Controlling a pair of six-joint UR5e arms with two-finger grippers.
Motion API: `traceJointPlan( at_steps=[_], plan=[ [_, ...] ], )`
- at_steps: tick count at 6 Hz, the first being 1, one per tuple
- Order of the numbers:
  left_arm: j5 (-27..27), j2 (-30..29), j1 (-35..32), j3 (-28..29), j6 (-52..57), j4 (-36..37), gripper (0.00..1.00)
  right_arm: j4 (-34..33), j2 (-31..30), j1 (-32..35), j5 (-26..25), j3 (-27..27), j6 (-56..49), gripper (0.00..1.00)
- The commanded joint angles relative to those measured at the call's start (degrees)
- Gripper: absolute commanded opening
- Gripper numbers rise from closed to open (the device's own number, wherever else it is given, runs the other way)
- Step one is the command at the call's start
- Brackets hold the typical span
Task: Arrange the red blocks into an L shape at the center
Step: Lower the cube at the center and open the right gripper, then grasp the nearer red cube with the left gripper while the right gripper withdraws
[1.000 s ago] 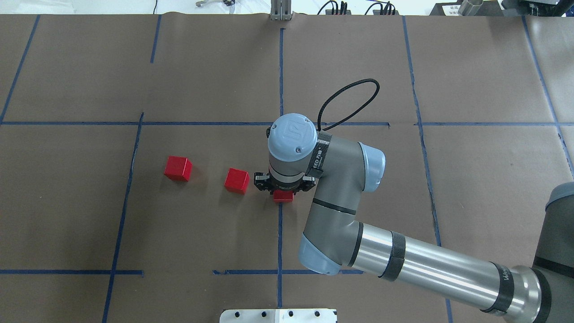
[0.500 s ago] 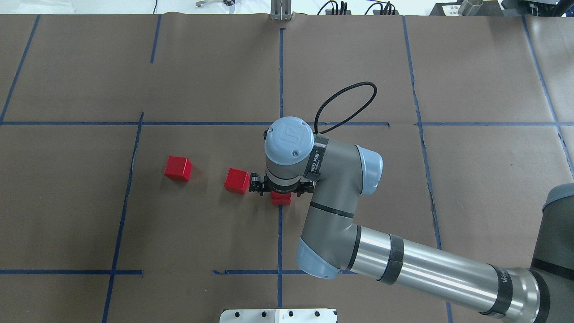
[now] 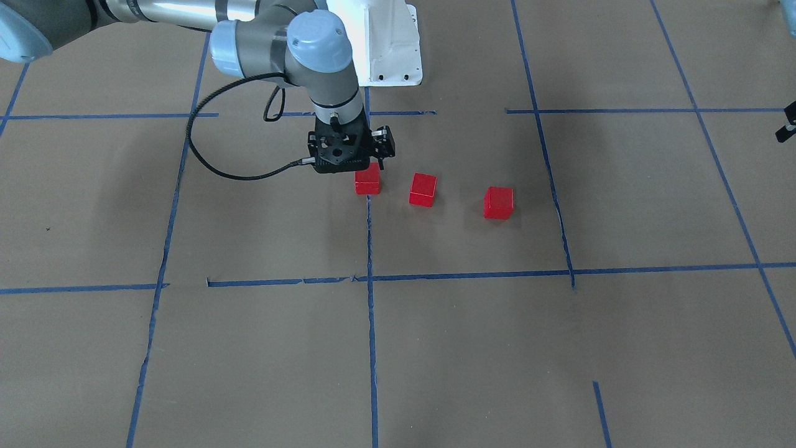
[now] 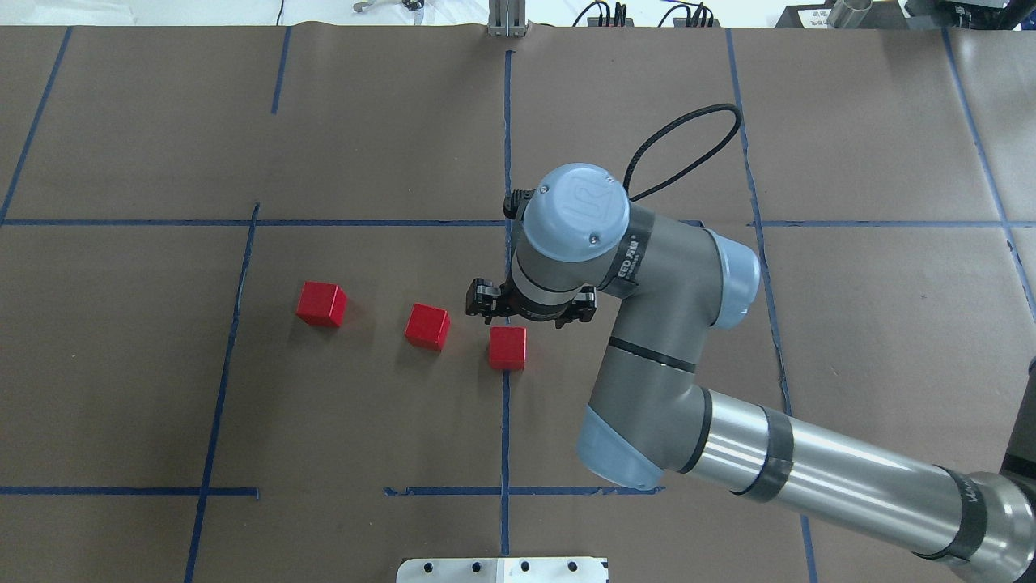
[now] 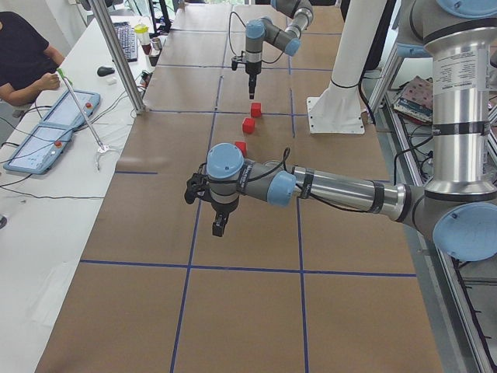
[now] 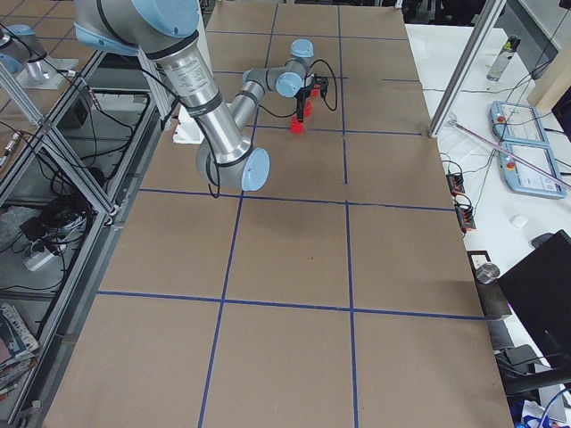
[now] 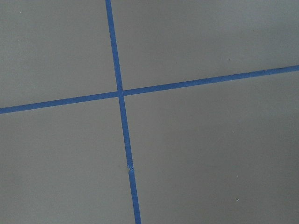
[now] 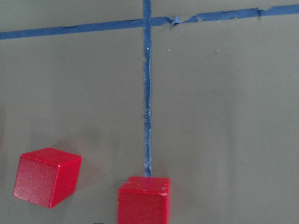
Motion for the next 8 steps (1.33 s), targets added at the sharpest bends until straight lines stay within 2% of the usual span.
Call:
traceJointPlan(
  at_steps=[1,2,3,4,5,6,7,8],
  plan=[
    [-1.08,-5.73,16.12,-0.12,-11.84,-9.51,1.00,-0.66,-8.10,1.61,1.23,10.87,-0.35,1.00],
    [-0.90,-12.48,20.40,-0.29,-19.38,-9.46,1.00,-0.49,-12.91,1.79,1.41,15.00,-0.44,1.00],
    [3.45,-16.98,24.88,-1.08,-26.94,-9.45,1.00,-0.48,-14.78,1.96,1.41,16.43,-0.44,1.00],
    [11.24,-21.81,31.71,-1.69,-33.80,-9.11,1.00,-0.40,-15.50,2.05,1.32,16.71,-0.27,1.00],
    [15.50,-26.21,39.44,-0.83,-37.87,-8.67,0.98,-0.31,-18.37,1.97,0.72,18.97,0.34,1.00],
    [21.02,-30.35,43.26,0.49,-40.35,-4.57,0.98,-0.22,-20.67,2.14,0.80,20.04,0.44,1.00],
    [28.30,-34.30,46.86,3.63,-40.81,-1.66,1.00,-0.05,-26.26,2.23,1.23,23.18,0.35,1.00],
    [28.89,-35.13,47.59,3.84,-47.08,3.33,1.00,0.04,-26.49,2.14,0.98,23.30,0.35,1.00]
  ],
)
